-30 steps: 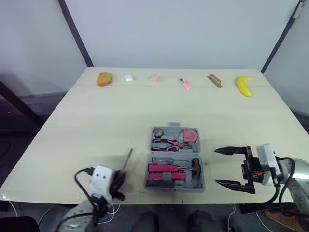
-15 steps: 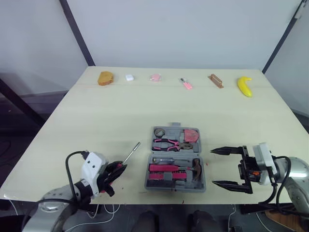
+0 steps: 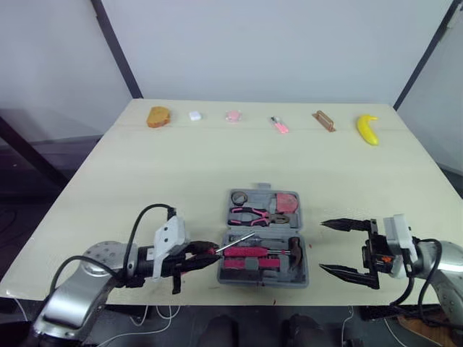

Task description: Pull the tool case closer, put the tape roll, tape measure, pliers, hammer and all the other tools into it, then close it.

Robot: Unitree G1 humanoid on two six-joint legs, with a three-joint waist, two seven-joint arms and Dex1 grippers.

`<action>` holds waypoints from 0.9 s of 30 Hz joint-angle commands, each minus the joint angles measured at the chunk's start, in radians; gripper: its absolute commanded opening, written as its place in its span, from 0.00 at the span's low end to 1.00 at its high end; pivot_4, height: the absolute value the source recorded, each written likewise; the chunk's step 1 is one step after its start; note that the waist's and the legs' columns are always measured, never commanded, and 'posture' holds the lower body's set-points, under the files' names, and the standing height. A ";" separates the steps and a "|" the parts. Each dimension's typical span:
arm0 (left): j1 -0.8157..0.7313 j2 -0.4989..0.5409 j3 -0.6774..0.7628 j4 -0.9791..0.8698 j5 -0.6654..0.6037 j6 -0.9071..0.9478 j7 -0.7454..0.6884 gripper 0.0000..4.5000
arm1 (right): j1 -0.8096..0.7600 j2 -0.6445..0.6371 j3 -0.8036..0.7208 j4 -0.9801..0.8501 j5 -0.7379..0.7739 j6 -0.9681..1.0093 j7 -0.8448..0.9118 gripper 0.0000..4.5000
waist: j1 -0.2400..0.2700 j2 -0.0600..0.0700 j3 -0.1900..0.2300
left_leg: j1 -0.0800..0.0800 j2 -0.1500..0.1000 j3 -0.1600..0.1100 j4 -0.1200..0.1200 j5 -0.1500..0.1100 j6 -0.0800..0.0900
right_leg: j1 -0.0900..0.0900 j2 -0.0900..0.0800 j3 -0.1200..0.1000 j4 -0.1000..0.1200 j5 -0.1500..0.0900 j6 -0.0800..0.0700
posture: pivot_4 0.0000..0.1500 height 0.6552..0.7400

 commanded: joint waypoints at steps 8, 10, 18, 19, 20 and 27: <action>-0.282 -0.009 -0.260 0.040 0.112 0.093 -0.095 0.12 | 0.034 -0.026 -0.085 -0.020 0.005 -0.022 -0.011 1.00 | 0.009 0.000 0.000 | -0.002 -0.001 0.002 0.001 0.000 0.000 | 0.000 0.000 -0.001 0.000 0.000 0.000 | 1.00 1.00; -0.319 -0.024 -0.285 0.037 0.111 0.154 -0.080 0.12 | 0.045 -0.030 -0.089 -0.018 0.000 -0.028 -0.005 1.00 | 0.007 0.000 0.000 | -0.002 -0.001 0.001 0.001 0.000 0.000 | 0.000 0.000 -0.001 0.000 0.000 0.000 | 1.00 1.00; -0.434 -0.066 -0.451 0.074 0.181 0.200 -0.128 0.12 | 0.084 -0.074 -0.122 0.001 0.007 -0.029 0.046 1.00 | 0.004 0.000 0.001 | -0.002 0.000 0.000 0.001 0.000 0.000 | 0.000 0.001 -0.001 0.000 0.000 0.000 | 1.00 1.00; -0.450 -0.066 -0.484 0.084 0.212 0.197 -0.133 0.12 | 0.087 -0.083 -0.122 0.007 0.004 -0.031 0.056 1.00 | 0.005 0.000 0.001 | -0.002 0.000 0.000 0.002 0.000 0.000 | 0.000 0.001 -0.001 0.000 0.000 0.000 | 1.00 1.00; -0.464 -0.069 -0.508 0.092 0.234 0.202 -0.133 0.12 | 0.087 -0.090 -0.120 0.013 -0.001 -0.034 0.065 1.00 | 0.005 0.000 0.001 | -0.002 -0.001 0.001 0.002 0.000 0.000 | 0.000 0.001 -0.001 0.000 0.000 0.000 | 1.00 1.00; -0.510 -0.111 -0.575 0.105 0.309 0.241 -0.110 0.12 | 0.085 -0.097 -0.124 0.027 -0.003 -0.039 0.076 1.00 | 0.004 0.000 0.001 | -0.002 0.000 0.000 0.003 0.000 0.000 | 0.000 0.002 -0.001 0.000 0.000 0.000 | 1.00 1.00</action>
